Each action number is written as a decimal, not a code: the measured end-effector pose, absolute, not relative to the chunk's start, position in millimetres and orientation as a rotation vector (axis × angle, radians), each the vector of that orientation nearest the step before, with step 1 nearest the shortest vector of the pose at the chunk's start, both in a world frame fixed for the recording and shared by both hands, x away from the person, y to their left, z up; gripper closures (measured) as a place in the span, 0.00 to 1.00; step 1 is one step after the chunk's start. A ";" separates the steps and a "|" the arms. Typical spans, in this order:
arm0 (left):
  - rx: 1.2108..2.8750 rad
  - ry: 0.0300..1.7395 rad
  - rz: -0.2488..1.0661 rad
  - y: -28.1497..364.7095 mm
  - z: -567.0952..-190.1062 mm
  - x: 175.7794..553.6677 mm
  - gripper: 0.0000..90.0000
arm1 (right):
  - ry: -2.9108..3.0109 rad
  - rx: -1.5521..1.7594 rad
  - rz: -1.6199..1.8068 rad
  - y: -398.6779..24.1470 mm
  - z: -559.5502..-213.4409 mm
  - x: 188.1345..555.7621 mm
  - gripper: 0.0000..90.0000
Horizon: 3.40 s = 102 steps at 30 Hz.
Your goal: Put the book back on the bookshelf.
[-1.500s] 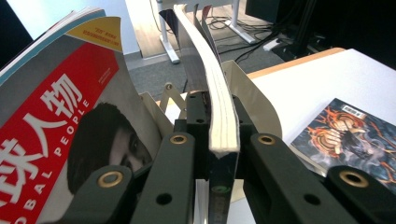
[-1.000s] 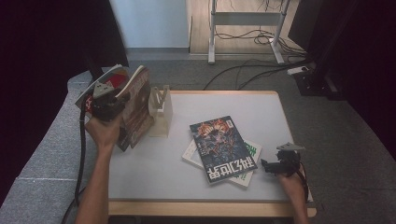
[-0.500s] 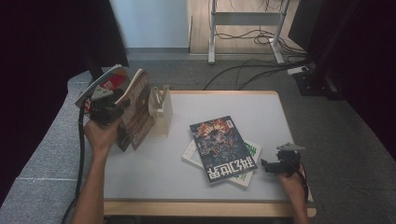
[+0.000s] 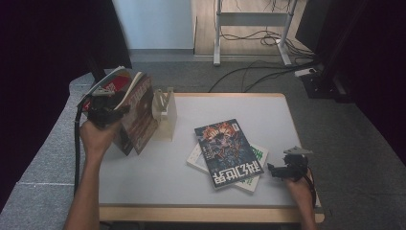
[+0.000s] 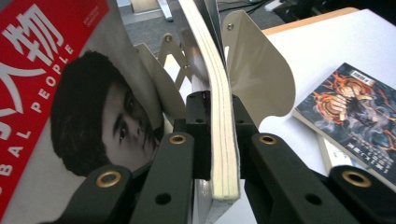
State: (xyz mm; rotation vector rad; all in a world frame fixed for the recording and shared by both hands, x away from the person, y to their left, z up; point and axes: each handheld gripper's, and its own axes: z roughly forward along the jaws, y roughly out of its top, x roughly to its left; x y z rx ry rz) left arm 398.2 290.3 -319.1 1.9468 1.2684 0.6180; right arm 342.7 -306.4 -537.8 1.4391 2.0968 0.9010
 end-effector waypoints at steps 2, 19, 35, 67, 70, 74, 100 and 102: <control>1.924 1.272 0.630 290.8 -319.2 398.9 0.94 | 2.096 1.439 0.901 -306.4 -537.8 342.7 0.00; 1.777 1.311 0.689 292.4 -330.8 415.5 0.94 | 2.096 1.437 0.901 -306.5 -537.9 342.8 0.00; 1.765 1.283 0.704 297.7 -334.6 413.9 0.88 | 2.096 1.437 0.901 -306.5 -537.9 342.8 0.00; 1.812 1.122 0.627 305.4 -330.7 370.8 0.30 | 2.095 1.436 0.902 -306.3 -538.0 342.7 0.00; 1.822 1.109 0.617 302.9 -332.7 367.5 0.21 | 2.096 1.436 0.902 -306.4 -538.0 342.7 0.00; 1.842 1.092 0.607 298.7 -335.6 362.2 0.15 | 2.096 1.435 0.902 -306.4 -538.1 342.7 0.00; 1.914 0.957 0.540 275.8 -368.8 324.9 0.00 | 2.096 1.433 0.901 -306.4 -538.1 342.6 0.00; 1.919 0.950 0.543 274.0 -373.2 324.0 0.00 | 2.096 1.433 0.901 -306.4 -538.1 342.6 0.00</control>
